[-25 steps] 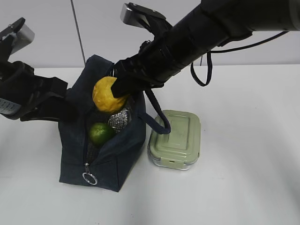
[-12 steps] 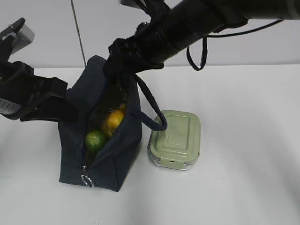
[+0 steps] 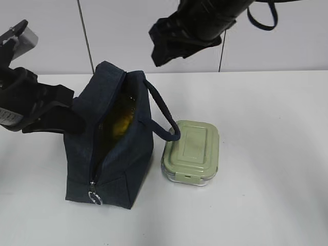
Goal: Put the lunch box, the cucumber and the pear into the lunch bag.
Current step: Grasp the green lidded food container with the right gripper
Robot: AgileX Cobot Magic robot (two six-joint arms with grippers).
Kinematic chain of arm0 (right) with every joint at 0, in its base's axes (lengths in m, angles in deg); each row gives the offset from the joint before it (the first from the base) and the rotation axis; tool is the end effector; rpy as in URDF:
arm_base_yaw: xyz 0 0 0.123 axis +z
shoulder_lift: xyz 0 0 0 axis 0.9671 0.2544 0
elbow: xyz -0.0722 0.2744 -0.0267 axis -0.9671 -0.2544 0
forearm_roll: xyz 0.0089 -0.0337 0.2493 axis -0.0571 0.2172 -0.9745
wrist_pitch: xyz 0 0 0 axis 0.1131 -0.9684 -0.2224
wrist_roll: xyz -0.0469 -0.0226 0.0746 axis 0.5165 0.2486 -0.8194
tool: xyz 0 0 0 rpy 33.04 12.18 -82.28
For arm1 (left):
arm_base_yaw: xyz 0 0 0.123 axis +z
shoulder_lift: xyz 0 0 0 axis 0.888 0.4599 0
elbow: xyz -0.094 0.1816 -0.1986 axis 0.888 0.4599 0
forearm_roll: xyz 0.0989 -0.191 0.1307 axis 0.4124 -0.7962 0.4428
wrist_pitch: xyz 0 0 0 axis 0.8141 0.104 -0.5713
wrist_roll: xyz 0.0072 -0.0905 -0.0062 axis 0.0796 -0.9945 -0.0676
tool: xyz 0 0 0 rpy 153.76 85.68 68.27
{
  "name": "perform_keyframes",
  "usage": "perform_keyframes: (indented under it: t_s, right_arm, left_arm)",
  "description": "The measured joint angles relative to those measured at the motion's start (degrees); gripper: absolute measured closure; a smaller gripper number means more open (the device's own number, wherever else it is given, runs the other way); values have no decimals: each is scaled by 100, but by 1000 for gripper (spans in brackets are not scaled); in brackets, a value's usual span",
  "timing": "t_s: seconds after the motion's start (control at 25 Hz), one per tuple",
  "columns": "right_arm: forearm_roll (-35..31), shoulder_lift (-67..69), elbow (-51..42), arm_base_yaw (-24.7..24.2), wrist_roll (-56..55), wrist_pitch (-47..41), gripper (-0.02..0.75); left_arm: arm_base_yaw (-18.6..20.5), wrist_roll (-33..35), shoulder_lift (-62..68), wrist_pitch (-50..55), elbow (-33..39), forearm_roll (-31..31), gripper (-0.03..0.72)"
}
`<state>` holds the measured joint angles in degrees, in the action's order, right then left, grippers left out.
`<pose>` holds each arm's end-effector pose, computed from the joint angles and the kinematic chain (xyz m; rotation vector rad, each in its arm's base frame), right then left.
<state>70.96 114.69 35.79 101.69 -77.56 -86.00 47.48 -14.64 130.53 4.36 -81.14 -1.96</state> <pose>0.3520 0.1904 0.3341 -0.7246 2.4034 0.3506 0.2461 -0.1082 0.2609 0.2658 2.5729 -0.7599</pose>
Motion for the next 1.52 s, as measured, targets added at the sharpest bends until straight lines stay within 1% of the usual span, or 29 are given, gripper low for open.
perform_keyframes:
  t_s: [0.08, 0.16, 0.32, 0.6, 0.8, 0.96, 1.04, 1.12, 1.2, 1.24, 1.28, 1.32, 1.36, 1.52]
  right_arm:
    - [351, -12, -22, 0, -269, -367, 239]
    - [546, -12, -147, 0, -451, -555, 246]
    - [777, -12, -587, -10, -787, -596, 276]
    - [871, -12, -1359, -82, -1219, -399, 286]
    - [858, -35, -1670, -192, -1352, -222, 290]
    - [827, -122, -1709, -540, -1370, -129, 293]
    - [755, -242, -1709, -852, -1379, -81, 293]
    - [586, -324, -1709, -1202, -1379, -67, 293]
    - [183, -368, -1709, -1535, -1230, -122, 293]
    - [183, -368, -1709, -1535, -1230, -122, 293]
    - [-251, -381, -1709, -1811, -911, -250, 293]
    - [-502, -381, -1709, -1948, -645, -360, 294]
    - [-934, -381, -1722, -2076, -323, -497, 293]
    - [-1899, -381, -1866, -2235, 477, -771, 293]
  left_arm:
    - [0, 0, 0, 0, 0, 0, 686]
    - [0, 0, 0, 0, 0, 0, 686]
    - [0, 0, 0, 2, 0, 0, 686]
    - [0, 0, 0, 7, 0, 0, 686]
    - [0, 0, 0, 7, 0, 12, 686]
    - [0, 0, 0, 9, 0, 44, 686]
    - [0, 0, 0, 9, 0, 51, 686]
    - [0, 0, 0, 14, 0, 57, 686]
    - [0, 0, 0, 14, 0, 63, 686]
    - [0, 0, 0, 14, 0, 70, 686]
    - [0, 0, 0, 14, 0, 70, 686]
    - [0, 0, 0, 14, 0, 75, 686]
    - [0, 0, 0, 14, 0, 80, 686]
    - [0, 0, 0, 8, 0, 85, 686]
